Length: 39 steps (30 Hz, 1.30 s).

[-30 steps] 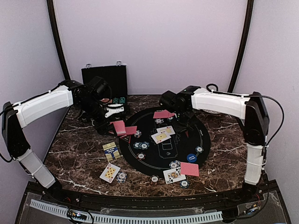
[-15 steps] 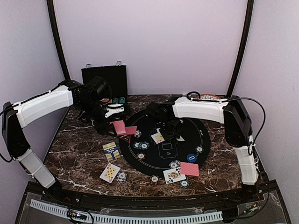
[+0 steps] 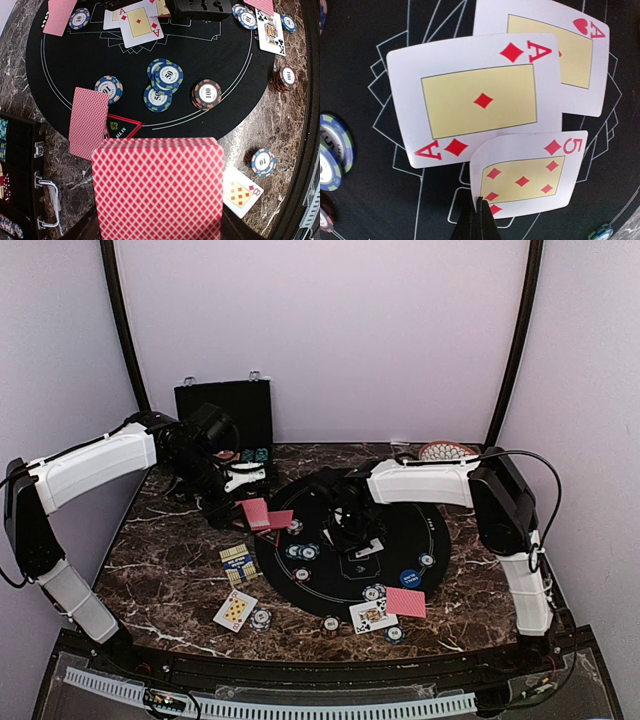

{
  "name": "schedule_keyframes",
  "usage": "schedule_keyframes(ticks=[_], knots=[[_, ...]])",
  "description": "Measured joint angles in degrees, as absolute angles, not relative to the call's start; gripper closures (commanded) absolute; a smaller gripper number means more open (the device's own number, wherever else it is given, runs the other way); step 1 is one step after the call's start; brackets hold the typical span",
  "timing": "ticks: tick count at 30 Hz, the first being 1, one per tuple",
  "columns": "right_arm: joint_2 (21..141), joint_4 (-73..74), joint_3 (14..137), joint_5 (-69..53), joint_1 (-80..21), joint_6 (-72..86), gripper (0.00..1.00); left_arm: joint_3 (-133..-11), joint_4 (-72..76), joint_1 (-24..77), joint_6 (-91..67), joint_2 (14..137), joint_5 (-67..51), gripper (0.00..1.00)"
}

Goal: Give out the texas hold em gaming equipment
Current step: Pick up the poker card from the face-down deck piles.

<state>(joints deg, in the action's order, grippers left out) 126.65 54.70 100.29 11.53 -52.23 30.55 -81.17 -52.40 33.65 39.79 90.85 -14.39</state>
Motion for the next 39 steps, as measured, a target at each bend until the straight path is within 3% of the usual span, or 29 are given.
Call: schedule_keyframes(ticks=[21,39], knots=[[124.7,38.7,94.7,-0.1,-50.5,34.9,1.00,-81.2,-52.3,33.6,40.3,90.9,-14.5,1.00],[124.5,34.6,93.5,-4.5,-50.2,36.8,0.94,-80.6,-52.1,33.6,39.8,90.9,-14.5,1.00]])
